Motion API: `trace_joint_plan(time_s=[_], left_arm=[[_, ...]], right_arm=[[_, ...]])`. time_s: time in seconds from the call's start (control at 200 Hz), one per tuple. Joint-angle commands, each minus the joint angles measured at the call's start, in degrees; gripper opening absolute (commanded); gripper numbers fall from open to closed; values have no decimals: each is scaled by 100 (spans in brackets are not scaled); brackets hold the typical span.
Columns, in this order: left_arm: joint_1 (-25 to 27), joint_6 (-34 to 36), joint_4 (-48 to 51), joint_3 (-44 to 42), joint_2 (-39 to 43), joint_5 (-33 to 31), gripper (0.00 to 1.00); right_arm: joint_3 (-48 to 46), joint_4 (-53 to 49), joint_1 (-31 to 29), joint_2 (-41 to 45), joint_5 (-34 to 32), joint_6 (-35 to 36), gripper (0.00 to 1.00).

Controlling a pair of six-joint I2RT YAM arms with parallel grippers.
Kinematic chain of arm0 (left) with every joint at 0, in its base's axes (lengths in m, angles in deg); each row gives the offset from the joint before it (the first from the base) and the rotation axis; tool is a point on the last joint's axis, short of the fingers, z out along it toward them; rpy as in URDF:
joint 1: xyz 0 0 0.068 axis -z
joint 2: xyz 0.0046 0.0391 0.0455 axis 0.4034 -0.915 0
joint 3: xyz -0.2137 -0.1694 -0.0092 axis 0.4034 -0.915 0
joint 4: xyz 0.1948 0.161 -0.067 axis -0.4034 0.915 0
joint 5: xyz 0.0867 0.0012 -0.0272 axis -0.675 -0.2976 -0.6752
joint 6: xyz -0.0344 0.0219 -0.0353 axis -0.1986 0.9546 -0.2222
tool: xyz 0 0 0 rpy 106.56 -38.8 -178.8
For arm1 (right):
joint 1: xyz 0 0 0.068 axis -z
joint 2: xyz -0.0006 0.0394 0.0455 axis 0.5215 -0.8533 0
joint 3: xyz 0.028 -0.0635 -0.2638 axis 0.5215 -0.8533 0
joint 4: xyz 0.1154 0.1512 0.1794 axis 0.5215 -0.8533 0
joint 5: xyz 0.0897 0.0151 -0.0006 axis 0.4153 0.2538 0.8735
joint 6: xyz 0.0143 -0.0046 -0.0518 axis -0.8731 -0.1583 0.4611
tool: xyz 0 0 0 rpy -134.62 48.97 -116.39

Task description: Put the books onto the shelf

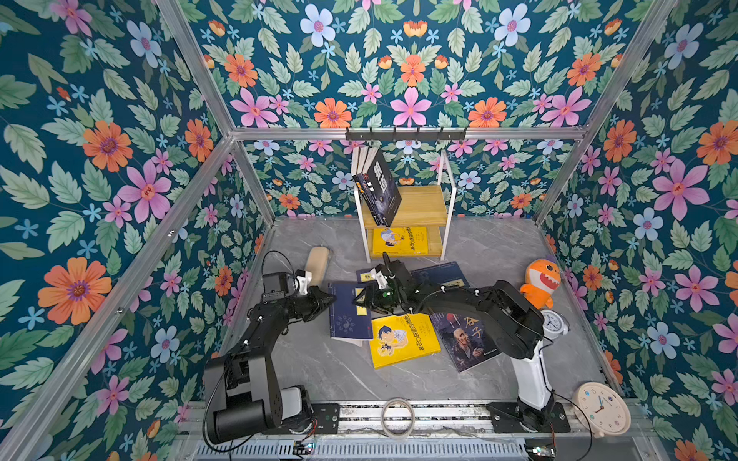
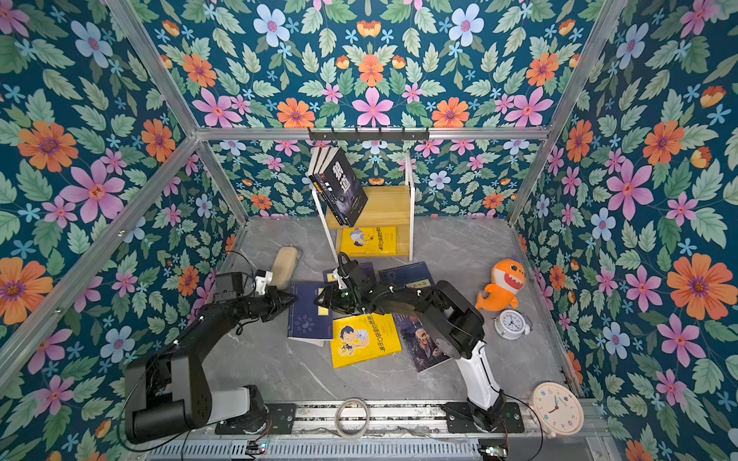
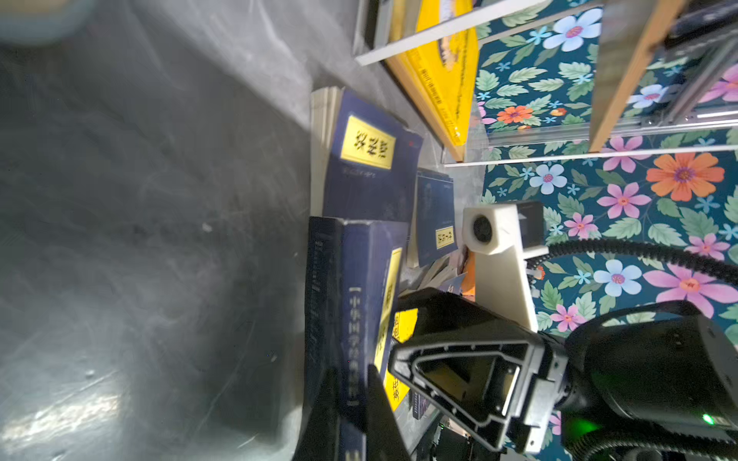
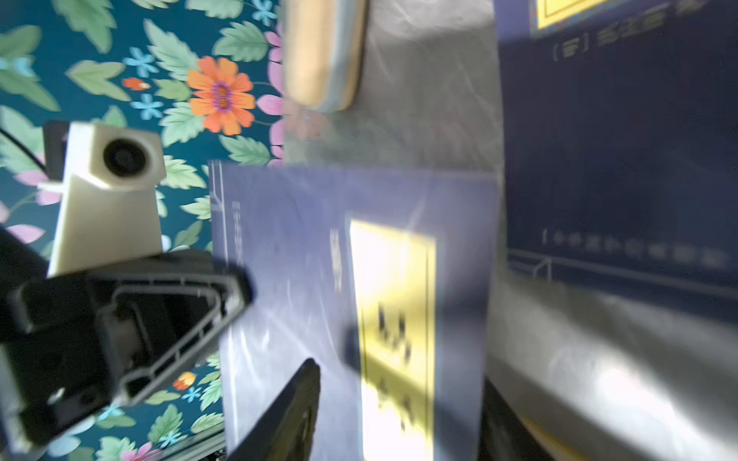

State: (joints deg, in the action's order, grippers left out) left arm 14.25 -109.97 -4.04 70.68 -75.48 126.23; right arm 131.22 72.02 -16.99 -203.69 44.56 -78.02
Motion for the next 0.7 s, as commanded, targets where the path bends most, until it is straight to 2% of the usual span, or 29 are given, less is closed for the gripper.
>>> trace_joint_plan(time_s=[0.0, 0.065, 0.17, 0.28, 0.48, 0.695], left_arm=[[-12, 381, 266, 420, 25, 42, 0], [-4, 554, 619, 864, -97, 126, 0], [25, 505, 642, 1395, -137, 246, 0], [189, 411, 166, 1772, 80, 8, 0], [703, 483, -875, 2085, 591, -188, 0], [1000, 97, -1672, 2023, 637, 98, 0]], right_arm=[[-366, 333, 67, 480, -203, 23, 66], [-762, 493, 104, 918, -353, 23, 69], [-1371, 732, 114, 1682, -743, 214, 72], [-1722, 667, 123, 2429, -1041, 564, 73], [-2366, 1400, 123, 3263, -1479, 935, 75], [-2378, 1780, 125, 3676, -1418, 1638, 79]])
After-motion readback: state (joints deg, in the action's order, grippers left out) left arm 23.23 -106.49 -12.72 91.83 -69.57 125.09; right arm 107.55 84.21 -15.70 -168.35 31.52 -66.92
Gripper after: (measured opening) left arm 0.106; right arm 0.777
